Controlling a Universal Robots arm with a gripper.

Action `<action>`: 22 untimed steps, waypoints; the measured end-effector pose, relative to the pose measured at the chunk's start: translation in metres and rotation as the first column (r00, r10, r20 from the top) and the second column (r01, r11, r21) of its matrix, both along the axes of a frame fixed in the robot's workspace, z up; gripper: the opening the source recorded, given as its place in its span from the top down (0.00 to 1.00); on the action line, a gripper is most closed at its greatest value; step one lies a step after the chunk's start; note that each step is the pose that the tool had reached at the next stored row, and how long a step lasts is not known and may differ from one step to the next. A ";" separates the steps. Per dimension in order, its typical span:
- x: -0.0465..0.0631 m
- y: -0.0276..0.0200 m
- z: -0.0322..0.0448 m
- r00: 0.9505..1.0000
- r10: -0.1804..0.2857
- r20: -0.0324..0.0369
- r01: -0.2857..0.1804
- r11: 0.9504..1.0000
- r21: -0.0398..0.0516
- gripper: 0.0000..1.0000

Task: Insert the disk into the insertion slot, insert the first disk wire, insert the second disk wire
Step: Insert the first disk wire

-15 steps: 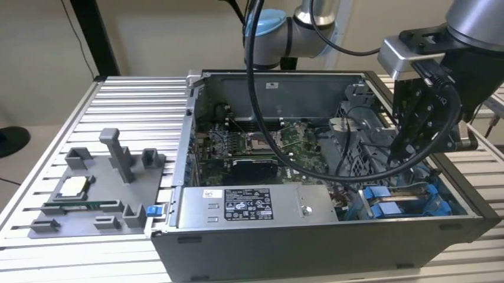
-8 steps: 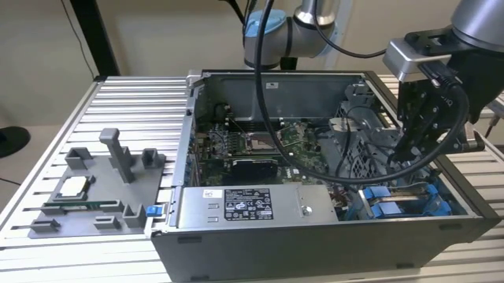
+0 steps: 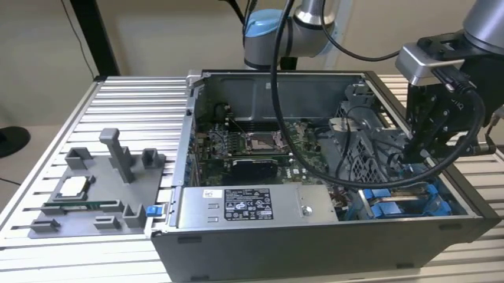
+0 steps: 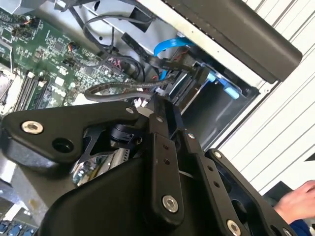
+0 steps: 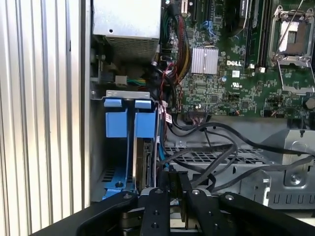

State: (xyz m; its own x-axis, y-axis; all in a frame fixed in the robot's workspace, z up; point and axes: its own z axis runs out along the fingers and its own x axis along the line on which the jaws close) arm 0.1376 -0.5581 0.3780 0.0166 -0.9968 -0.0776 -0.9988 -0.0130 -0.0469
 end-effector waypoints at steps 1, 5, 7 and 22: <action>0.001 -0.0001 -0.0011 1.000 0.000 0.000 0.000 1.000 -0.001 1.00; 0.005 -0.0002 -0.0061 1.000 -0.008 0.000 0.008 1.000 -0.002 1.00; 0.006 -0.0002 -0.0083 1.000 -0.014 0.000 0.014 1.000 -0.002 1.00; 0.009 -0.0026 -0.0166 0.998 -0.066 0.000 0.066 0.998 -0.009 1.00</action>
State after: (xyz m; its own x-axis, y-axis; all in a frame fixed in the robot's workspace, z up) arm 0.1468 -0.5606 0.3615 -0.0496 -0.9964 -0.0685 -0.9975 0.0529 -0.0471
